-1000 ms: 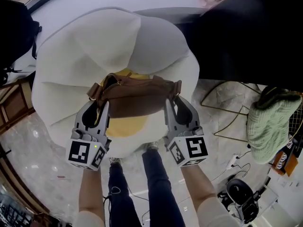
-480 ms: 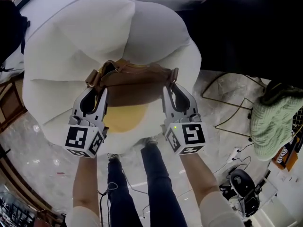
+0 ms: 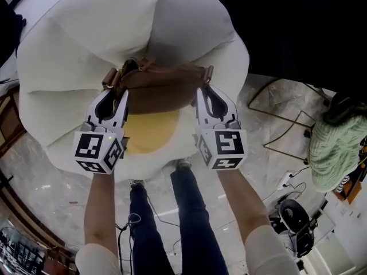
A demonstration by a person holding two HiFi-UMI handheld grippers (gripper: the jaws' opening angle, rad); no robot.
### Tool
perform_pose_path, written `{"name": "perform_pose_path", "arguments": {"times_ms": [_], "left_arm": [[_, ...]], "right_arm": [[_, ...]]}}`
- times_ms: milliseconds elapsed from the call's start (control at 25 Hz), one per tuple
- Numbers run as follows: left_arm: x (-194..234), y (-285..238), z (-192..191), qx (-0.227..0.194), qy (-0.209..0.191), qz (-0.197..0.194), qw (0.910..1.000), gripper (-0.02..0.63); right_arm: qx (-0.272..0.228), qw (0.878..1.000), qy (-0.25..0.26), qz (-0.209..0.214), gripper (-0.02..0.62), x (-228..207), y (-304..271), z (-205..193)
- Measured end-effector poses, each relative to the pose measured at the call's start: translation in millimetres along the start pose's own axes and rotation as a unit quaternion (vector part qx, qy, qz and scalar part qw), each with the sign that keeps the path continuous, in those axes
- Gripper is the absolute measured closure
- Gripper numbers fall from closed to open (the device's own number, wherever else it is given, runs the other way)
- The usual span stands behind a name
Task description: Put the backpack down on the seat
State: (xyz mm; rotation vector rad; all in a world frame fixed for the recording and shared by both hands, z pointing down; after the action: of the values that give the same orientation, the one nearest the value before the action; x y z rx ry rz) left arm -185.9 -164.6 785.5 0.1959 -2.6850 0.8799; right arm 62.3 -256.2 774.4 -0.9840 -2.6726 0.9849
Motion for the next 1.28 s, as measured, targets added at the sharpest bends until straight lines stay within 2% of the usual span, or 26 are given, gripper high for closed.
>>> {"name": "perform_pose_path", "arguments": {"times_ms": [200, 1000, 1160, 1280], "left_arm": [[8.6, -19.3, -6.9, 0.01, 0.01, 0.006, 0.9999, 0.506], [47.5, -72.1, 11.2, 0.037, 0.015, 0.024, 0.9989, 0.506], [51.7, -74.1, 10.0, 0.031, 0.032, 0.036, 0.9983, 0.485], [52.7, -74.0, 9.8, 0.042, 0.031, 0.042, 0.9977, 0.471]], "right_arm": [[0.003, 1.0, 0.013, -0.005, 0.535, -8.8, -22.5, -5.4], [-0.006, 0.999, 0.032, -0.005, 0.534, -20.7, -66.7, 3.4], [-0.013, 0.999, 0.025, -0.017, 0.534, -22.1, -66.8, 2.7], [-0.014, 0.999, 0.018, -0.026, 0.531, -20.6, -65.3, 1.7]]}}
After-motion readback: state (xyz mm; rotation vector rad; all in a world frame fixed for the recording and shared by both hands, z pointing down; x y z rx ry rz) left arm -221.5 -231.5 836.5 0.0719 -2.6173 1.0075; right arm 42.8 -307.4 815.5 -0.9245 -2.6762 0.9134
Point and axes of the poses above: the fingertips, and each gripper's own axes: y backward along the fingers, x to its left, z out of its top, the point moved 9 cm from there along y, backward along the fingers, and after that the axes turned 1 degree about -z, right-handed, at the moved point
